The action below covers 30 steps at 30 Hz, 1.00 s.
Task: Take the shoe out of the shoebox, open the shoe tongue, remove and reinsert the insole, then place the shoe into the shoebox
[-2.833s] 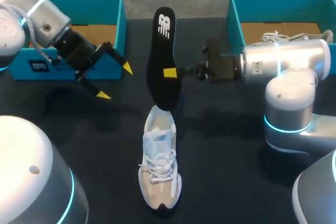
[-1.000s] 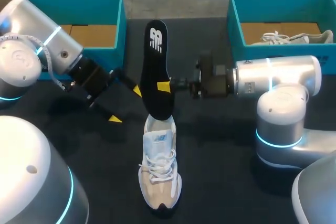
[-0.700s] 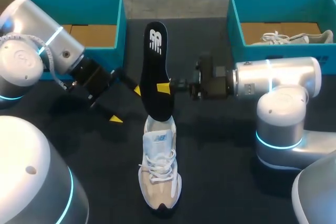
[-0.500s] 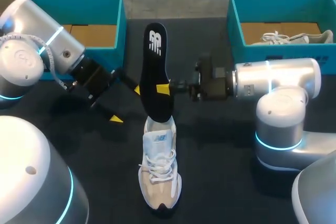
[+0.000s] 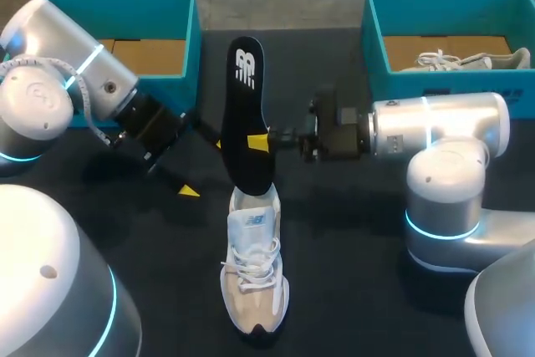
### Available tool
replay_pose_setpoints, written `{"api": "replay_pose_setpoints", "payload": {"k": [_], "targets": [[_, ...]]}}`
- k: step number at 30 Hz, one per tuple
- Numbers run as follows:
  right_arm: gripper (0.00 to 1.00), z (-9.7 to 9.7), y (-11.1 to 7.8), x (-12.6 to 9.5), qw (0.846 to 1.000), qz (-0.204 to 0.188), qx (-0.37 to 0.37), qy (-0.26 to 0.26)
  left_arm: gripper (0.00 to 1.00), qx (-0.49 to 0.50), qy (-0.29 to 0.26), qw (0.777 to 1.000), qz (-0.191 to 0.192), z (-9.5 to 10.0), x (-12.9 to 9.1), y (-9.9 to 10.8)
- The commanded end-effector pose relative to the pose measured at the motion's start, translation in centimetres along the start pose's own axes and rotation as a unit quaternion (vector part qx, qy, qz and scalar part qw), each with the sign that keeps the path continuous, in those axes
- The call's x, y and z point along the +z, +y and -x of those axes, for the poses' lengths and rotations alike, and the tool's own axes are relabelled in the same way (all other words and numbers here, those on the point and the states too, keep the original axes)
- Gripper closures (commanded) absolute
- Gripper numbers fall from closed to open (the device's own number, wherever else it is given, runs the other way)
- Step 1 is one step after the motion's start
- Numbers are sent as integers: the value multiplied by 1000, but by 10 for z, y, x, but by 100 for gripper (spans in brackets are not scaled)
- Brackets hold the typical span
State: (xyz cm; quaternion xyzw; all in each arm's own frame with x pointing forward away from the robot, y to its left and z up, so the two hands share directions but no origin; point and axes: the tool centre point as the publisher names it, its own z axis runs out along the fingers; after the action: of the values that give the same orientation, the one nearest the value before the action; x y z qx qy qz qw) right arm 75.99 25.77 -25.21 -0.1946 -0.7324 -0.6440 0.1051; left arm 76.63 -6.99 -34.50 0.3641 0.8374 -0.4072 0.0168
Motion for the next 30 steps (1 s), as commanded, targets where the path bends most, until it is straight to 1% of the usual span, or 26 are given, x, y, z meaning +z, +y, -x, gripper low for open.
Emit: {"api": "replay_pose_setpoints", "payload": {"k": [1,11,22,30], "targets": [[100,-3,-2,2,1000,2,0,-2,0,-5,-4,1000,0,-3,3,2],[100,-4,-3,13,1000,-4,-10,10,0,-9,-3,1000,-2,-3,4,3],[100,-4,1,17,1000,-11,-15,13,0,-9,-3,1000,-2,-3,4,3],[100,-3,-3,22,1000,-16,-11,16,0,-9,-3,1000,-2,-3,4,3]]}}
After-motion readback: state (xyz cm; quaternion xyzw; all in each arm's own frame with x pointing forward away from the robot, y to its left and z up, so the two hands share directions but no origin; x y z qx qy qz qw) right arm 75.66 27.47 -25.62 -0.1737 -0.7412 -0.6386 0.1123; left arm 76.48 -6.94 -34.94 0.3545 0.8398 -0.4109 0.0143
